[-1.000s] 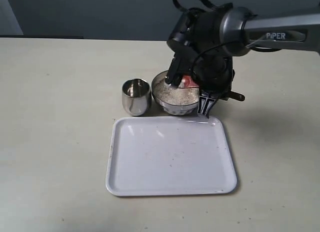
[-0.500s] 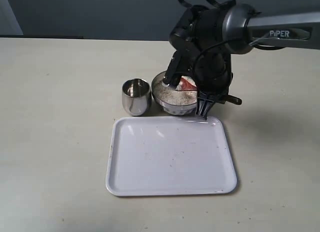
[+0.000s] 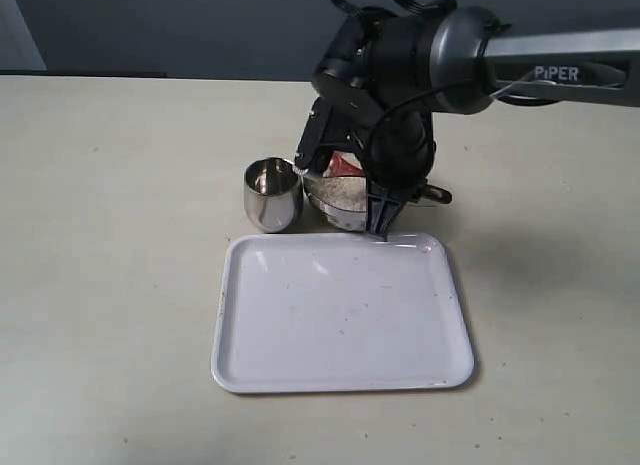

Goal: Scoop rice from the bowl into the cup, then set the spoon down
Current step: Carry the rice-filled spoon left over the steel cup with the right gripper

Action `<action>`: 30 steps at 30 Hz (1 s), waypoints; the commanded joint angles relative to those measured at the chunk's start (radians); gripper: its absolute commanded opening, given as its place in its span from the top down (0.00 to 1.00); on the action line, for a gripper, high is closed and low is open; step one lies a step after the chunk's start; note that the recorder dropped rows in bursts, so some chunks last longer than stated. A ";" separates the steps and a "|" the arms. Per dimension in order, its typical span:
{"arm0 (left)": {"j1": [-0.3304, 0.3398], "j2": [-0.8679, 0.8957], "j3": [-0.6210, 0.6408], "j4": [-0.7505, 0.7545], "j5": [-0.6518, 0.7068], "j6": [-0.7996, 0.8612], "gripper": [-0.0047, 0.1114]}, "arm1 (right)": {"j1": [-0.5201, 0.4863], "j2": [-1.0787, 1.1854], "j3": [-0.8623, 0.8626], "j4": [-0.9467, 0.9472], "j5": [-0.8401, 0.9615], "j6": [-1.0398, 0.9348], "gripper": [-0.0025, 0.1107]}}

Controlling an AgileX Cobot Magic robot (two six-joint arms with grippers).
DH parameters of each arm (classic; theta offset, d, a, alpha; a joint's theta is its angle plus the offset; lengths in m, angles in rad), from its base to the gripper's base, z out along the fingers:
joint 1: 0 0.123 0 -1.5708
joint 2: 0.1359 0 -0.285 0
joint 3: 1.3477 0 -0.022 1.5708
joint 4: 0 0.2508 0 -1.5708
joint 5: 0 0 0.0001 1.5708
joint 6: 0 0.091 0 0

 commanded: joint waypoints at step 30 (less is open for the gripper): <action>-0.006 -0.005 -0.004 0.000 -0.014 -0.007 0.96 | 0.089 0.082 -0.155 0.042 0.046 -0.011 0.99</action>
